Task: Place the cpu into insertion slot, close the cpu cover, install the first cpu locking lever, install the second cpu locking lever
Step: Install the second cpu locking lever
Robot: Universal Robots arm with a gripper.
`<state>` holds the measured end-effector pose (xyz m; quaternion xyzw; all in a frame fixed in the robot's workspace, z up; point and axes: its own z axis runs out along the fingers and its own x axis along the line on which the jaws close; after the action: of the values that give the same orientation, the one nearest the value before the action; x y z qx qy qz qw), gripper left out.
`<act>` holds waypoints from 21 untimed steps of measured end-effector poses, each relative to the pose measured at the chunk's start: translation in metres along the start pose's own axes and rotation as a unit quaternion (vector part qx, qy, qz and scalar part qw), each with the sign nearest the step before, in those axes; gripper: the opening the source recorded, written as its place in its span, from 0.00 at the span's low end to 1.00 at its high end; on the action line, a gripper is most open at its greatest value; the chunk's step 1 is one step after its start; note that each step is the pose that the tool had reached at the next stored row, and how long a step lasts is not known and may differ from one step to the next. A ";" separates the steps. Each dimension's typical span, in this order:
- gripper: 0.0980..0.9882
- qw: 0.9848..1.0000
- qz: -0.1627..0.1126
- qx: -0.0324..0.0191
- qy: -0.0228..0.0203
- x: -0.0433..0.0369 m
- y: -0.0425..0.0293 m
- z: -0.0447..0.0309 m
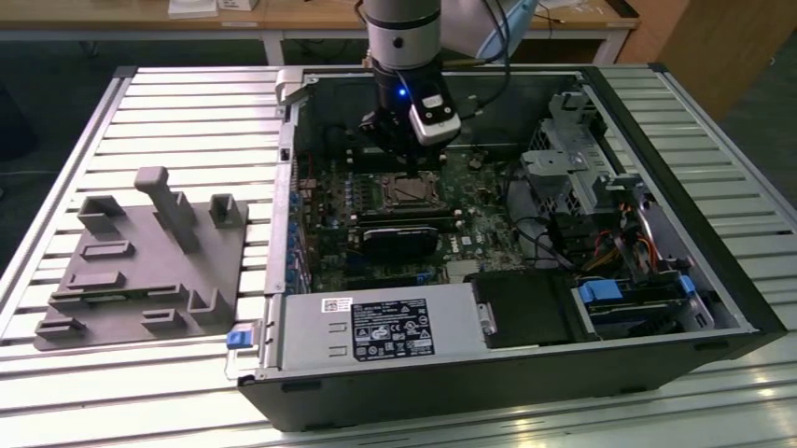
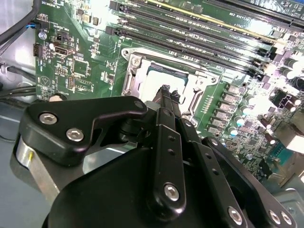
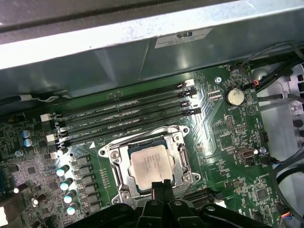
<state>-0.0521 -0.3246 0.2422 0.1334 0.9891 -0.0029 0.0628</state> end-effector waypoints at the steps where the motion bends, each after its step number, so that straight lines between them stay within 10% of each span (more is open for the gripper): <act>1: 0.01 1.000 0.000 0.000 0.000 -0.0001 -0.0003 0.0000; 21: 0.01 1.000 0.000 0.000 0.000 -0.0036 -0.0130 0.0003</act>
<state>-0.0521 -0.3381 0.2422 0.1334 0.9891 -0.0029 0.0628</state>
